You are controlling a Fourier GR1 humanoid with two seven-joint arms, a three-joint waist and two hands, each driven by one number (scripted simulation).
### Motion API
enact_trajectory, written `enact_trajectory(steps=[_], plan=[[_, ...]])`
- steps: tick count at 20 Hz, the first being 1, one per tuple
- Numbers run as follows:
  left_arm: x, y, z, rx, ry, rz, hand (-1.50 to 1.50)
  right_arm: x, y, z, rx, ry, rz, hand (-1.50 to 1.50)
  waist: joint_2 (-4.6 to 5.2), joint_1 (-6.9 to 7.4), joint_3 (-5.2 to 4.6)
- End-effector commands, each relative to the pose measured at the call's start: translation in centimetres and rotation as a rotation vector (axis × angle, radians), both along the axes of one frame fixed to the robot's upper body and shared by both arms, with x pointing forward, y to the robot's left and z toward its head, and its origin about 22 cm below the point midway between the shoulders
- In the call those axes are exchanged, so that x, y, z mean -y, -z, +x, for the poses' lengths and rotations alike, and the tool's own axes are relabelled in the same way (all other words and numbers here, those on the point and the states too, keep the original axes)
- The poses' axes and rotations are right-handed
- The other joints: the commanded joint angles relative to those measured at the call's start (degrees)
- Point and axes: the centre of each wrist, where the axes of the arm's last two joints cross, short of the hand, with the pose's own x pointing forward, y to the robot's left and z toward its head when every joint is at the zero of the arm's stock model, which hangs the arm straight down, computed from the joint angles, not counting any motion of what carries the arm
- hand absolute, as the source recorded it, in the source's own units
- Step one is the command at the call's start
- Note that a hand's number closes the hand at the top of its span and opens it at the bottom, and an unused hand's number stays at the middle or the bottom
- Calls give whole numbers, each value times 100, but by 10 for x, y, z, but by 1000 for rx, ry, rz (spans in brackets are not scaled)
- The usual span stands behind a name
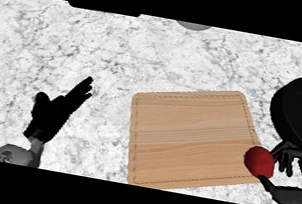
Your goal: Pick the tomato from the cutting board and place it in the pot
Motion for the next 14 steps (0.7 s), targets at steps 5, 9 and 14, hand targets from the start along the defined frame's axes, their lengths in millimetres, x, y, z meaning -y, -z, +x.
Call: enact_trajectory(steps=[5,9,14], plan=[[-6,-1,0,-6,-13,-7,0,143,-97,-10,117,-113,-54,150,70,37,24],[7,0,1,-3,10,-14,0,190,-137,-24,195,-102,-90,150,84,109,28],[0,-1,3,-7,20,-4,0,214,-171,-29,280,-87,-174,150,82,259,23]])
